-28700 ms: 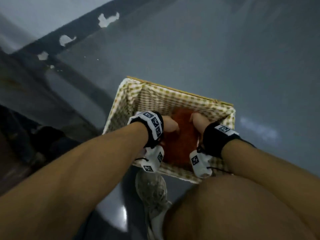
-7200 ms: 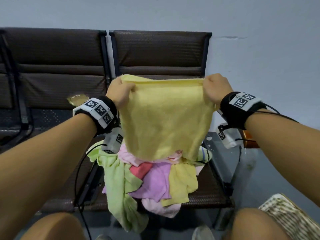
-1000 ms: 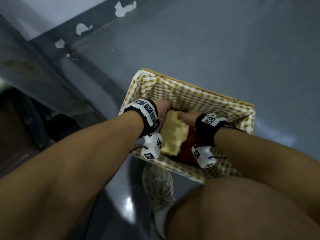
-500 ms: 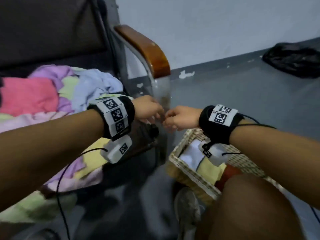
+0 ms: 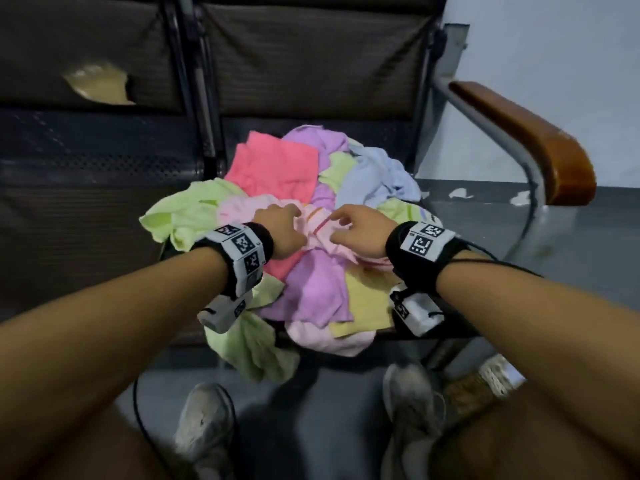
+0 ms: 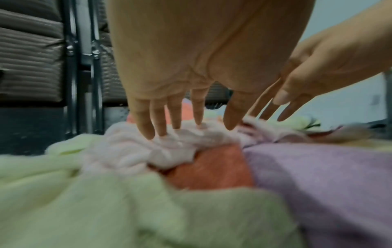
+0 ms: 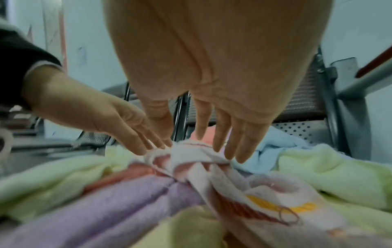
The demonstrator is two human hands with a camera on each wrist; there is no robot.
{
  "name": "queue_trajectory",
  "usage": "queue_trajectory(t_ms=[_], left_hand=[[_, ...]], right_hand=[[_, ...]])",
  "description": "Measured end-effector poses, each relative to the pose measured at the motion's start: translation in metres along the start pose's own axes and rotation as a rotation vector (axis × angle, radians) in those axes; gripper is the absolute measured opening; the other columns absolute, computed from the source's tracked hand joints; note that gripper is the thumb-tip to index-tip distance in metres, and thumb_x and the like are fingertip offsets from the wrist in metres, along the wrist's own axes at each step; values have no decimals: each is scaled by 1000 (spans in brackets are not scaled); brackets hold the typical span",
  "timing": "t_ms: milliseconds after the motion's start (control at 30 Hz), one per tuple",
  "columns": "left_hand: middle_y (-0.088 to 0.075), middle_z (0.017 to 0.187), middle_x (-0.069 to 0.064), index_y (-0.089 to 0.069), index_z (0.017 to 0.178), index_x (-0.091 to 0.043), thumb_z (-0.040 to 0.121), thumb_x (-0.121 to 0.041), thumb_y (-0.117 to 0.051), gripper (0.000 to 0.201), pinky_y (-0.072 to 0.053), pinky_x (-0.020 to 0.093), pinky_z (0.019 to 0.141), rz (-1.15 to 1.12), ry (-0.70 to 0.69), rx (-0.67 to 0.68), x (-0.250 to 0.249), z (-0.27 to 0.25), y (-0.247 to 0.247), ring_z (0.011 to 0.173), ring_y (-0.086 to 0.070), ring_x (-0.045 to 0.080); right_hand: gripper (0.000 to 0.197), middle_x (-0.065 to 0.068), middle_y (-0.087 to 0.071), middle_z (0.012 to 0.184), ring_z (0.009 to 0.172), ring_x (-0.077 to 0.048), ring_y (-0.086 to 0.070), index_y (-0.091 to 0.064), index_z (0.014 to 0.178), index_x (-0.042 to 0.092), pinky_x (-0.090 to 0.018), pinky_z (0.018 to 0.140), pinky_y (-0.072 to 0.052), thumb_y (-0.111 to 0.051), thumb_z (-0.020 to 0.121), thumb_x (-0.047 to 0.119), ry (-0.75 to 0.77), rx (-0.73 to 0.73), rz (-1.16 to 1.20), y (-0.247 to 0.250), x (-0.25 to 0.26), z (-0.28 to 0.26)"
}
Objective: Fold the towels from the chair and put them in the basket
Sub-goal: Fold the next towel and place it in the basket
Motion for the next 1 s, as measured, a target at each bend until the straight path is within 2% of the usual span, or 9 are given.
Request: queue_trajectory(t_ms=[167,300,400,500,600,700,833,900,1000], left_hand=[[-57,130,18,-40,145,-20,88,-28,-60,61,-47,43,97,60,21,57,33,13,-19,116,-56,37],[-56,126,20,-33,147,-26,86,-29,-61,67,-50,46,94,-6,8,-14,31,22,-11,110,-57,39],[-44,133,16,-35,145,-38,83,-34,-64,69,-48,50,96,54,31,-140,31,20,-2,119,-48,39],[-46,137,12,-54,132,-30,82,-36,-66,52,-43,47,100,44,11,-217,28,19,9,128,-40,36],[-66,105,15,-61,107,-13,91,-33,-61,26,-42,36,74,-95,-114,-310,19,14,18,100,-59,35],[-65,83,9,-62,97,-12,98,-33,-53,23,-30,32,64,-226,-159,-422,12,2,29,81,-59,31],[-55,70,-3,-52,72,-19,101,-27,-47,31,-30,32,63,-411,-249,-459,-10,-15,41,71,-50,22],[-47,63,-7,-41,64,-20,102,-27,-44,38,-29,32,60,-478,-258,-469,-21,-19,45,65,-41,16],[-45,59,-7,-39,62,-22,102,-25,-44,41,-26,32,58,-490,-243,-487,-26,-23,47,63,-38,15]], right_hand=[[69,-12,-60,131,115,-31,-59,-44,142,17,-30,87,-45,-73,80,28,45,40,-212,-22,-6,24],[27,-15,-67,115,105,-33,-63,-64,113,10,-33,80,-47,-55,96,29,63,-27,-384,-12,-1,40],[21,-11,-70,108,102,-29,-64,-69,102,11,-33,80,-47,-52,96,22,148,-155,5,9,11,44],[26,14,-71,83,84,-2,-64,-70,81,21,-27,79,-48,-50,97,20,194,-299,483,33,18,40],[28,20,-61,74,76,6,-57,-62,73,32,-16,76,-43,-51,92,15,161,-402,592,47,9,34],[6,9,-60,85,79,-3,-58,-59,94,23,-13,66,-39,-57,91,19,67,-511,484,56,-11,27],[71,0,-49,127,112,-17,-52,-38,143,29,-20,87,-38,-72,81,37,102,-334,235,52,-16,19],[70,7,-56,131,120,-13,-54,-51,133,33,-23,94,-41,-77,71,52,207,-142,245,40,-5,12],[38,0,-73,101,97,-19,-68,-69,101,22,-35,84,-53,-73,76,51,237,-26,351,29,-1,7]])
Point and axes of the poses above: each hand's wrist, its own z-axis towards the middle knuckle, its own y-axis out of the back of the hand, x = y × z, the point moved 4 cm from there along z, towards the middle knuckle
